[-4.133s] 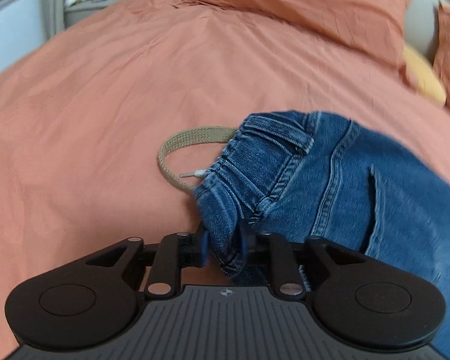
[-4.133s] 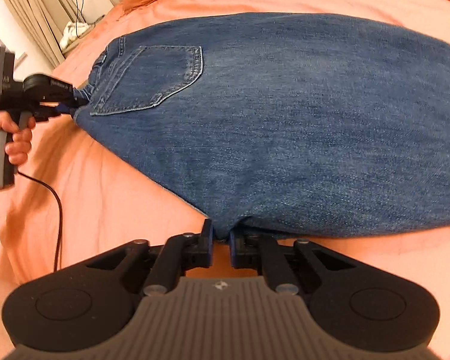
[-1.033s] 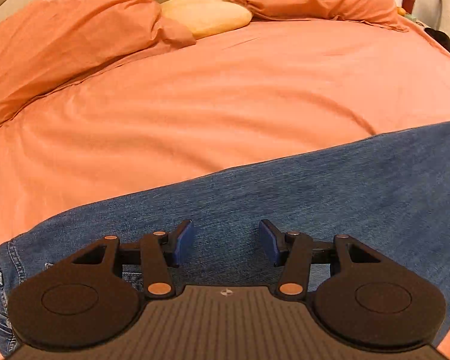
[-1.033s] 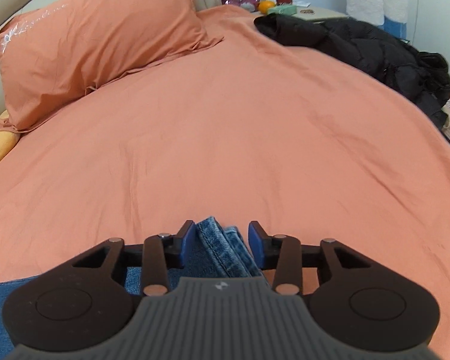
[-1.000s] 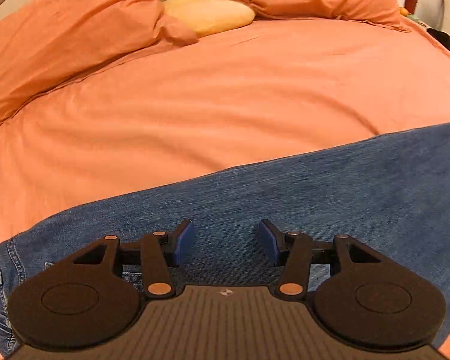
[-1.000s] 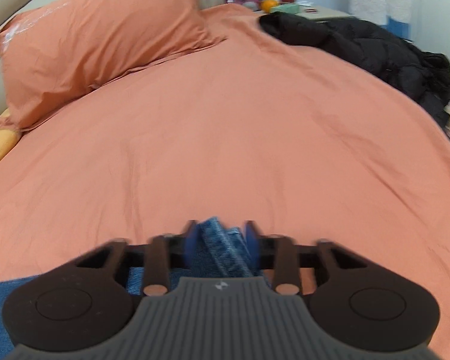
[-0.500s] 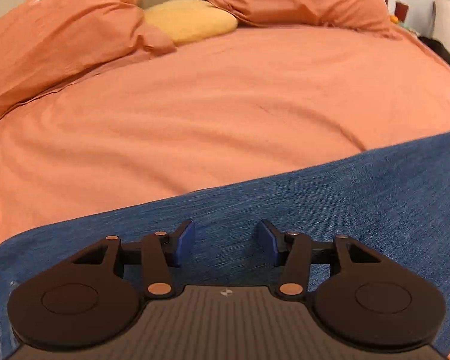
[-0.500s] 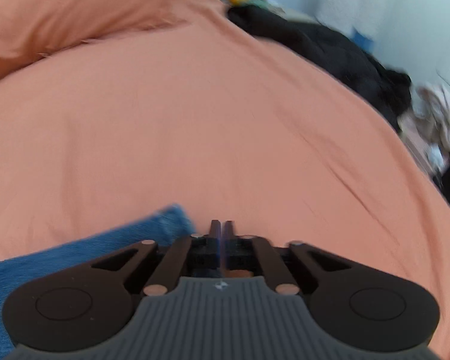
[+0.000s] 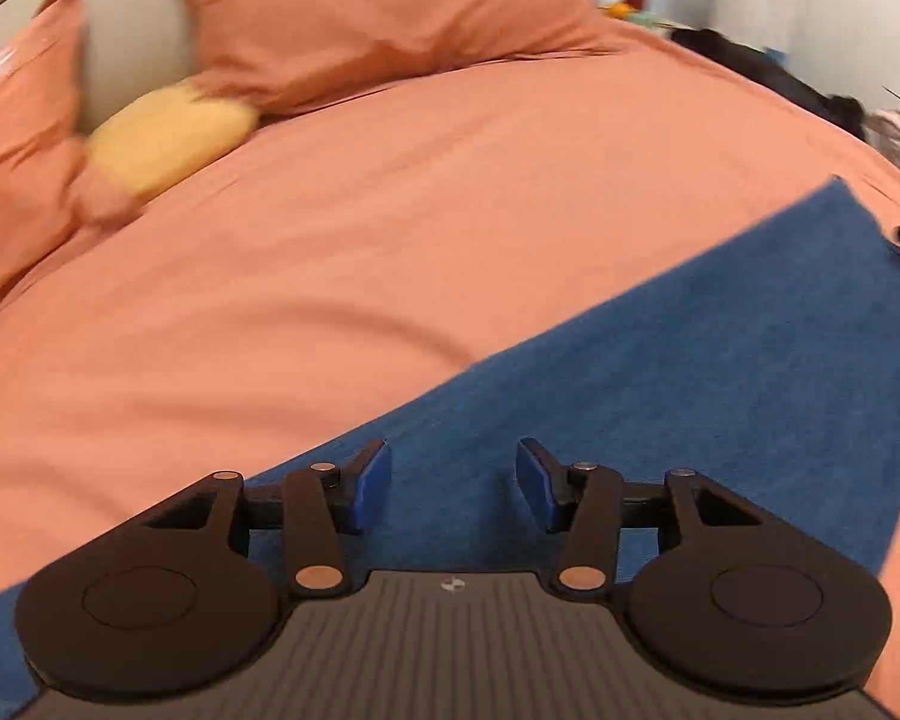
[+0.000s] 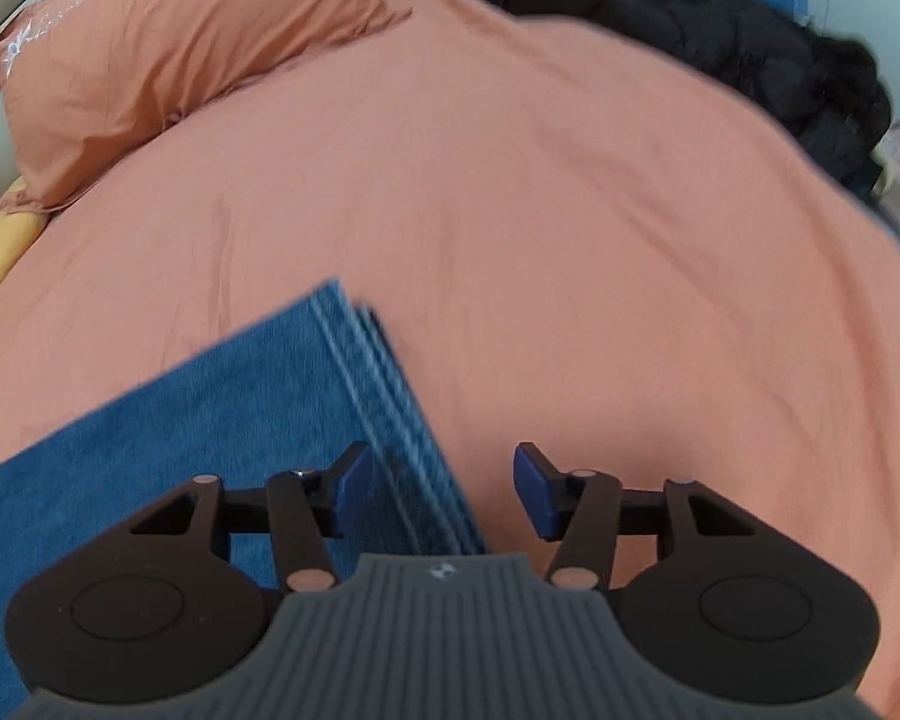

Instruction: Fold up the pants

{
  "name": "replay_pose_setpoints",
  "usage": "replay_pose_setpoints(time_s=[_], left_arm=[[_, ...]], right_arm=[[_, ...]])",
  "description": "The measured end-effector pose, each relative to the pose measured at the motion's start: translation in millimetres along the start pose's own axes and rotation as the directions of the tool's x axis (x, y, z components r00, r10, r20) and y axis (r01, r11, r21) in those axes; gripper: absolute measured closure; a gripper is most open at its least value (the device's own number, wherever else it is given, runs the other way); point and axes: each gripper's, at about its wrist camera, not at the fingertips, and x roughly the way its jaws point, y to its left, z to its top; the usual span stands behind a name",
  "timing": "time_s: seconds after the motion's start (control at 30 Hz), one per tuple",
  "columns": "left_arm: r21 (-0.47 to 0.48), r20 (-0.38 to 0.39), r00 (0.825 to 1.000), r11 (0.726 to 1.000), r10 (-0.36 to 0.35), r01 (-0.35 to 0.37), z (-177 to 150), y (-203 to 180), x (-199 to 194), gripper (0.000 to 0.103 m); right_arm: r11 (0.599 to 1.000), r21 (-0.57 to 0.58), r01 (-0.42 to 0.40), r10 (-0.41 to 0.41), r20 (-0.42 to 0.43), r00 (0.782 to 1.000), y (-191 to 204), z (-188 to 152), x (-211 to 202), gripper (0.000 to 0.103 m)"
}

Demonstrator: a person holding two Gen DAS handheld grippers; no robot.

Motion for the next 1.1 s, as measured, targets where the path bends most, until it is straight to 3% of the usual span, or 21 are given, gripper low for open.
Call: replay_pose_setpoints(time_s=[0.13, 0.23, 0.47, 0.63, 0.8, 0.97, 1.1], left_arm=[[0.061, -0.009, 1.000, 0.998, -0.022, 0.022, 14.4, -29.8, 12.5, 0.045], [0.101, -0.034, 0.998, 0.993, -0.059, 0.062, 23.8, -43.3, 24.4, 0.047], [0.178, -0.077, 0.996, 0.982, -0.051, 0.064, 41.5, -59.0, 59.2, 0.060], [0.199, -0.084, 0.996, 0.979, -0.026, 0.042, 53.6, -58.4, 84.9, 0.071], [0.229, -0.089, 0.996, 0.973, -0.002, 0.023, 56.0, -68.0, 102.6, 0.079], [0.285, -0.063, 0.997, 0.958, 0.044, -0.025, 57.4, -81.0, 81.7, 0.079], [0.338, -0.060, 0.998, 0.941, -0.014, 0.034, 48.7, -97.8, 48.0, 0.080]], right_arm=[[0.996, 0.009, -0.085, 0.085, -0.020, 0.996, -6.1, -5.3, 14.0, 0.065], [0.992, 0.005, -0.123, 0.123, -0.040, 0.992, -11.4, -2.0, 28.7, 0.066], [0.971, 0.010, -0.241, 0.241, -0.003, 0.971, -22.5, -1.6, 51.0, 0.069], [0.963, -0.071, -0.258, 0.259, -0.008, 0.966, -23.2, -5.7, 45.1, 0.088], [0.964, -0.107, -0.245, 0.246, -0.009, 0.969, -15.9, -3.2, 39.3, 0.094], [0.964, -0.133, -0.228, 0.233, 0.026, 0.972, -4.3, -1.1, 14.4, 0.098], [0.962, -0.165, -0.220, 0.229, 0.040, 0.973, 12.5, 3.5, -16.4, 0.099]])
